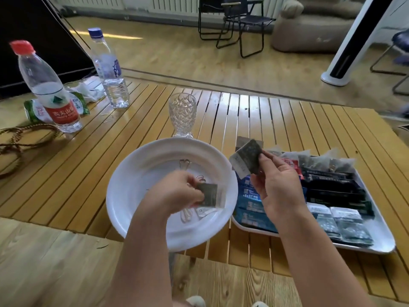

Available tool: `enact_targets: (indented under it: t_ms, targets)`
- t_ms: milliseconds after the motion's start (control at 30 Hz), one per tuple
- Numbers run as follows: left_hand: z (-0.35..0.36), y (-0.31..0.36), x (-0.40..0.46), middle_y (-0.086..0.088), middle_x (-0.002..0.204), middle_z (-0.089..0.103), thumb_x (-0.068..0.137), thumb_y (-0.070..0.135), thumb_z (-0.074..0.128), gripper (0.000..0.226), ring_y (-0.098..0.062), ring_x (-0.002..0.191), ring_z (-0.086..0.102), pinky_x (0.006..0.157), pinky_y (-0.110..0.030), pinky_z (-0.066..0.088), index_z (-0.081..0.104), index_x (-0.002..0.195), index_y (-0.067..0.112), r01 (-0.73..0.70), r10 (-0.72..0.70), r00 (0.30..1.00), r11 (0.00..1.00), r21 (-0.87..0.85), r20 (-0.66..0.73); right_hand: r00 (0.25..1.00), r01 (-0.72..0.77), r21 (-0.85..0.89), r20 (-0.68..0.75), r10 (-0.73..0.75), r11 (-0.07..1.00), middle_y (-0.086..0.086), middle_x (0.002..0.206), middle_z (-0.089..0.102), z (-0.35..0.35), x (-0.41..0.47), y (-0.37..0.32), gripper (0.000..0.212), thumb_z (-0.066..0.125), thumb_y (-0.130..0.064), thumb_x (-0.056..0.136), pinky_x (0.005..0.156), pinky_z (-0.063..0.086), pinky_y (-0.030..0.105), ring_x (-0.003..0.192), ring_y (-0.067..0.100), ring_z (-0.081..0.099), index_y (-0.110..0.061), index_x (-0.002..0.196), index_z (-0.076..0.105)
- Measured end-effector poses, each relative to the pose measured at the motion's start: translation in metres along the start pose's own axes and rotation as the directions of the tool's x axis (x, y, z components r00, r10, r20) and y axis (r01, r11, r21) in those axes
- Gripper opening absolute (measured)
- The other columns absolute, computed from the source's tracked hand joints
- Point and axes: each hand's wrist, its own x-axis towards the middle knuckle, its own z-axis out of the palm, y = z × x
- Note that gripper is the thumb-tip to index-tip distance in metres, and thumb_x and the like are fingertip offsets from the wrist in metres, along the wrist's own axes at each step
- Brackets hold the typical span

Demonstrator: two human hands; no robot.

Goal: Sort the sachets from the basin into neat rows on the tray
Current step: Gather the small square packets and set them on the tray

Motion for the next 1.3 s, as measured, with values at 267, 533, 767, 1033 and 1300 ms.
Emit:
enact_targets:
  t_ms: [267,533,767,1033,1300]
  targets:
    - [0.022,0.001,0.015,0.000,0.118,0.063,0.071,0.010,0.078,0.074,-0.020,0.100,0.060,0.074,-0.030,0.052,0.046,0.134,0.030,-0.041,0.081,0.994,0.895,0.444,-0.072,0.983,-0.176,0.240,0.100,0.156,0.955,0.014,0.111,0.070,-0.011,0.001,-0.002,0.031,0.062,-0.003,0.087,0.061,0.055,0.017,0.106,0.024,0.065,-0.011,0.116,0.060]
    - [0.022,-0.001,0.019,0.001,0.091,0.053,0.072,0.017,0.076,0.024,-0.021,0.097,0.046,0.072,-0.034,0.044,0.057,0.083,0.027,-0.012,0.124,0.969,0.886,0.463,-0.212,0.982,-0.183,0.115,0.078,0.175,0.976,0.013,0.108,0.070,-0.021,0.001,-0.003,0.026,0.065,-0.007,0.086,0.066,0.054,0.022,0.106,0.025,0.065,-0.015,0.111,0.061]
    - [0.018,0.022,0.003,0.008,0.089,0.067,0.083,0.016,0.073,0.023,-0.004,0.088,0.059,0.072,-0.023,0.044,0.060,0.099,0.024,-0.282,0.210,0.902,0.948,-0.146,-0.376,0.985,-0.172,0.080,0.032,0.170,0.982,0.007,0.094,0.069,-0.030,0.001,-0.008,0.014,0.058,-0.015,0.094,0.068,0.049,0.028,0.092,0.023,0.061,-0.022,0.105,0.061]
    - [0.051,0.061,-0.001,-0.005,0.105,0.073,0.085,0.005,0.063,0.033,-0.018,0.107,0.066,0.089,-0.033,0.053,0.059,0.115,0.017,-0.250,0.189,0.967,0.583,-0.773,-0.171,0.956,-0.292,0.216,0.087,0.279,0.932,0.007,0.084,0.059,-0.044,0.000,-0.019,0.026,0.071,-0.027,0.083,0.061,0.056,0.029,0.075,0.019,0.059,-0.014,0.102,0.060]
    - [0.078,0.077,-0.010,-0.012,0.107,0.072,0.064,0.015,0.071,0.056,-0.022,0.097,0.071,0.078,-0.028,0.060,0.058,0.118,0.007,-0.138,0.260,0.965,0.583,-0.801,0.023,0.972,-0.196,0.151,0.160,0.172,0.969,0.001,0.066,0.064,-0.058,0.004,-0.022,0.028,0.070,-0.019,0.084,0.034,0.031,0.014,0.045,0.005,0.038,-0.006,0.108,0.064]
